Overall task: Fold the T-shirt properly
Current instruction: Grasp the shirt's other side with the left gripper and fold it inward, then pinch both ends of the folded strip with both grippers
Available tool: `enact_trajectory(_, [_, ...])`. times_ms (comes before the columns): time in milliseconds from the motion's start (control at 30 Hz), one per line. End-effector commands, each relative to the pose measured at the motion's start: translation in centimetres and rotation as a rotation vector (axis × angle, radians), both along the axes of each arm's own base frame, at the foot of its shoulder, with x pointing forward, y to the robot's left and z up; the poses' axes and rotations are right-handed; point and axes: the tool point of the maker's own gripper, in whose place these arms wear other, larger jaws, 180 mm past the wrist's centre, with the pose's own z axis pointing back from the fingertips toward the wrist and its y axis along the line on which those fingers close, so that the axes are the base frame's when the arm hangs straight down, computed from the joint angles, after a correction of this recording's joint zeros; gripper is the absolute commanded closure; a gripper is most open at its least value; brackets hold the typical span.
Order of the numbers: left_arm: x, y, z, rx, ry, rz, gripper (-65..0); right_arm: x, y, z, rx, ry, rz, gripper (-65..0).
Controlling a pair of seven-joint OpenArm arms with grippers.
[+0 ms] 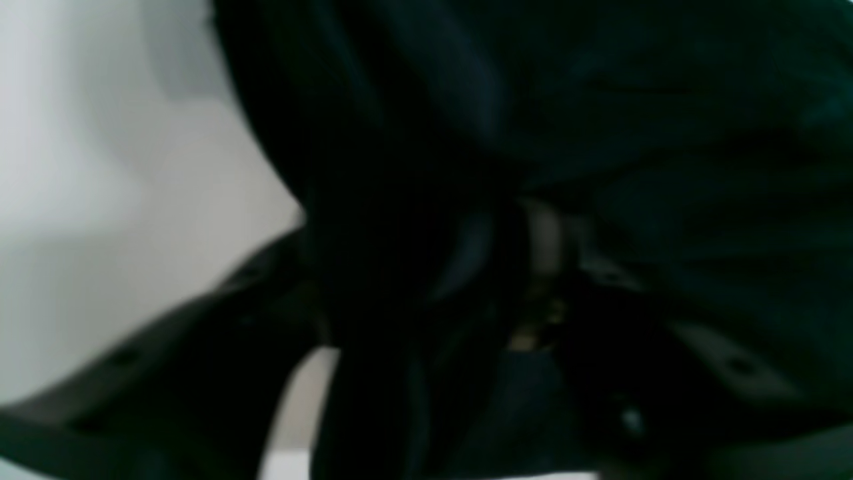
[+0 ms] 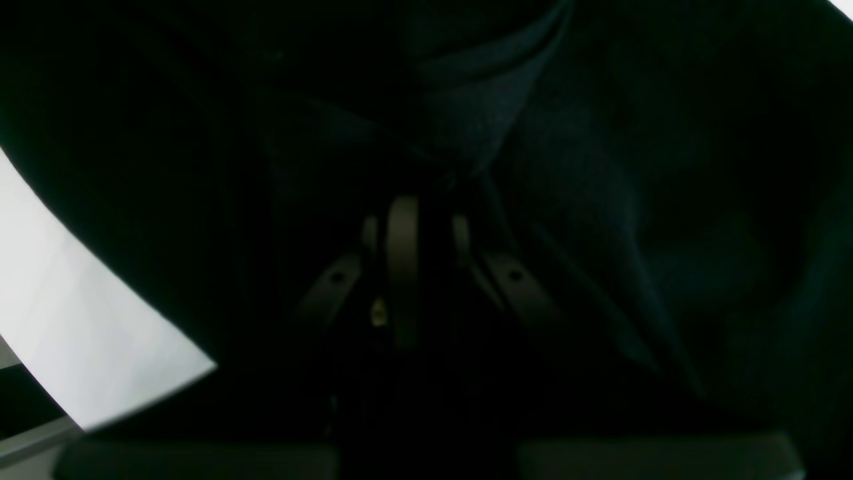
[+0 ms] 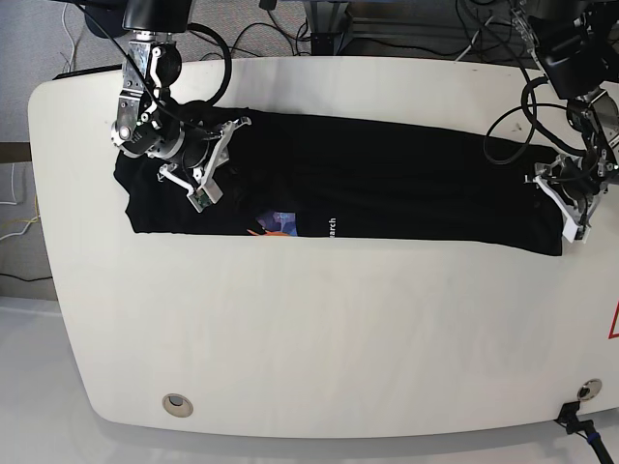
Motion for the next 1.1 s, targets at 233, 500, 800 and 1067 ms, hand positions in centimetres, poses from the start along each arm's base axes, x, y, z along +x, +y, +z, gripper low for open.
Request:
enact_trajectory(233, [0.8, 0.6, 1.8, 0.042, -0.042, -0.016, 0.0, -0.2, -0.8, -0.4, -0.051, 0.027, -0.002, -6.7])
enact_trajectory(500, [1.6, -6.5, 8.4, 0.131, -0.214, -0.279, 0.0, -0.2, -0.7, -0.4, -0.046, 0.028, -0.003, -6.7])
enact_trajectory(800, [0.7, -21.7, 8.4, -0.021, -0.242, -0.537, 0.0, -0.2, -0.7, -0.4, -0.043, 0.027, -0.003, -6.7])
enact_trajectory(1067, [-0.2, -28.5, 6.7, -0.083, -0.202, -0.594, 0.0, -0.1, -0.6, -0.2, -0.041, 0.022, -0.002, -6.7])
